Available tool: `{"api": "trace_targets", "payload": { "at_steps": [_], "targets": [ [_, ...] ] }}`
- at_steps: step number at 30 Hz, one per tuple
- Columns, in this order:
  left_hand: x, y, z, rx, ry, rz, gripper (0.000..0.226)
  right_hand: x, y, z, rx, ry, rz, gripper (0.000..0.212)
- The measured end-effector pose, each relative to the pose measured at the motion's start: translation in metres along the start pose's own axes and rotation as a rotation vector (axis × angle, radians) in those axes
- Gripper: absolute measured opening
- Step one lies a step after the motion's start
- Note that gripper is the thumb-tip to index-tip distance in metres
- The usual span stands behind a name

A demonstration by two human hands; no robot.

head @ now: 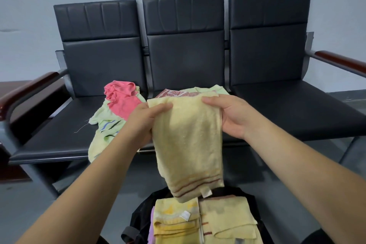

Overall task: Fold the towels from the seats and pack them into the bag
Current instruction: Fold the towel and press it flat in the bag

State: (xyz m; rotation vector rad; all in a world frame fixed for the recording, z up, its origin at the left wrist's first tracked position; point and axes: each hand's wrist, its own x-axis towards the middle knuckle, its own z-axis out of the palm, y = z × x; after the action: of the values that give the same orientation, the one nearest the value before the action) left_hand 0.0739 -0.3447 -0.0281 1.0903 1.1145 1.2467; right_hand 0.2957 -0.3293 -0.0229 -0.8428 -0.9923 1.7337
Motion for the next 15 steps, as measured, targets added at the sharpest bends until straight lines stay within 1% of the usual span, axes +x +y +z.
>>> {"api": "trace_targets", "payload": {
  "at_steps": [1,2,3,5,7,8,10,12,13,15],
  "targets": [
    [0.0,0.001,-0.001,0.029,-0.002,0.013,0.013,-0.001,-0.001,0.0,-0.004,0.017,-0.01,0.038],
    [0.0,0.004,-0.001,0.05,0.012,0.027,0.011,-0.002,-0.003,-0.001,-0.005,0.017,-0.019,0.035],
    [0.0,0.006,-0.001,0.05,0.029,0.038,0.014,-0.003,-0.005,-0.001,0.01,0.0,-0.02,0.033],
    [0.002,0.011,0.0,-0.044,0.021,0.003,0.023,-0.004,-0.01,-0.003,0.075,-0.063,-0.015,0.029],
    [0.001,0.014,-0.001,-0.091,-0.051,-0.023,0.03,-0.006,-0.016,-0.002,0.102,-0.085,-0.027,0.029],
    [0.0,0.015,-0.001,-0.078,-0.107,-0.026,0.028,-0.006,-0.018,-0.003,0.081,-0.072,-0.038,0.03],
    [-0.003,0.017,-0.002,0.015,-0.167,0.006,0.019,-0.006,-0.021,-0.005,-0.008,-0.016,-0.087,0.027],
    [-0.003,0.02,-0.004,0.103,-0.15,0.052,0.015,-0.005,-0.025,-0.007,-0.125,0.08,-0.179,0.024],
    [-0.001,0.02,-0.006,0.13,-0.135,0.092,0.017,-0.005,-0.026,-0.009,-0.174,0.127,-0.223,0.023],
    [0.0,0.024,-0.006,0.166,-0.099,0.152,0.026,-0.006,-0.029,-0.011,-0.228,0.186,-0.287,0.021]
  ]
}}
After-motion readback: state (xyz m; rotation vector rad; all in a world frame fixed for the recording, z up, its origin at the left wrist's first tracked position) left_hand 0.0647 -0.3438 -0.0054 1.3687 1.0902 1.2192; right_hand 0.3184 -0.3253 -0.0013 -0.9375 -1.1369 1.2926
